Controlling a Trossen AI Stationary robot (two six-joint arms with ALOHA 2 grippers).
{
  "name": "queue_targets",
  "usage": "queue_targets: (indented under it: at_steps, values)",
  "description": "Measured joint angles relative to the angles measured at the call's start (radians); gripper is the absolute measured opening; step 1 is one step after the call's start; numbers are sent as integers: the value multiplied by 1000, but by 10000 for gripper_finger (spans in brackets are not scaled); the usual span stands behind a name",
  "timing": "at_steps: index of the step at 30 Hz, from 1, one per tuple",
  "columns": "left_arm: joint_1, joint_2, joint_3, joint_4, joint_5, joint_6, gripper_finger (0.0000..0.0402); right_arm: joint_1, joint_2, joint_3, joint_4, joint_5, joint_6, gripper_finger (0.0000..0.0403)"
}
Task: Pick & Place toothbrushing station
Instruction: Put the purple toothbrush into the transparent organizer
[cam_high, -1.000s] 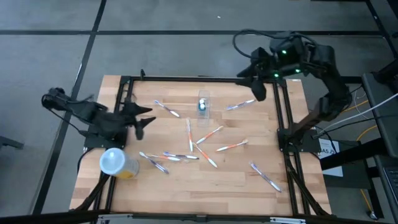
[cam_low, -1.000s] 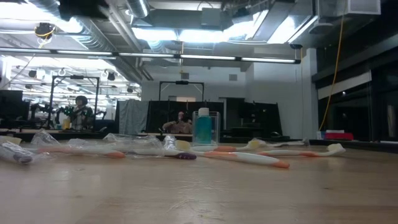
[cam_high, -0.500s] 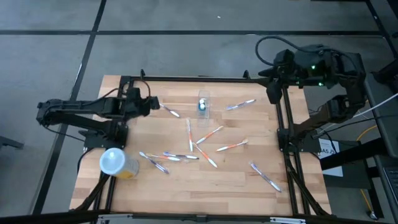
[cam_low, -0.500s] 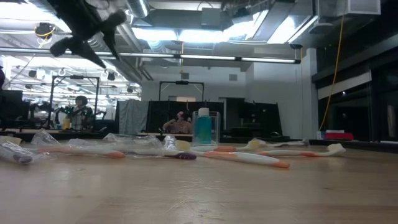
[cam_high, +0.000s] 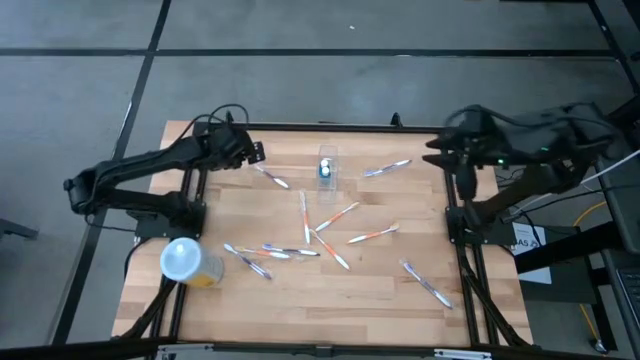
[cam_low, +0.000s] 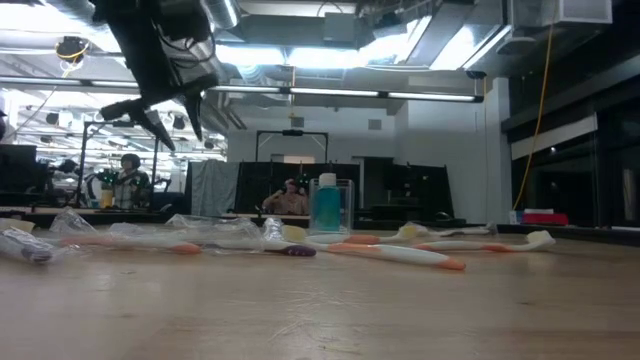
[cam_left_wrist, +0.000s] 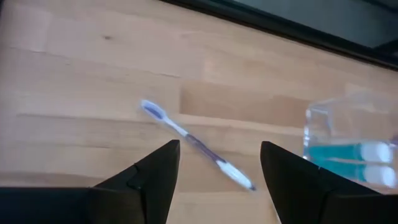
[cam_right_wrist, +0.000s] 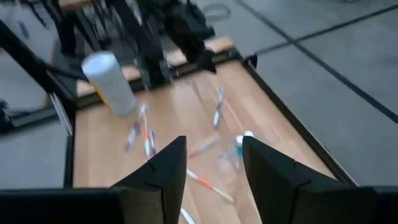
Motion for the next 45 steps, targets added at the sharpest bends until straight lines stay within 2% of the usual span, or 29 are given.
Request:
queue_targets:
  at_steps: [7, 14, 20, 25, 34, 40, 45]
  values:
    - [107, 83, 0, -23, 30, -74, 224, 212, -99, -172, 16, 216, 181, 160]
    - [113, 233, 0, -13, 54, -229, 224, 351, -112, -347, 15, 310, 351, 160]
    - [113, 330, 0, 75, 52, -320, 224, 492, -111, -386, 17, 398, 509, 160]
    - [114, 397, 0, 75, 33, -360, 224, 604, -111, -386, 26, 494, 603, 160]
    - [129, 455, 0, 114, 0, -407, 223, 704, -102, -386, 111, 600, 614, 160]
    - [169, 465, 0, 121, -2, -369, 222, 750, -83, -386, 195, 641, 592, 160]
    - [196, 465, 0, 122, 2, -334, 190, 775, -57, -386, 265, 662, 553, 160]
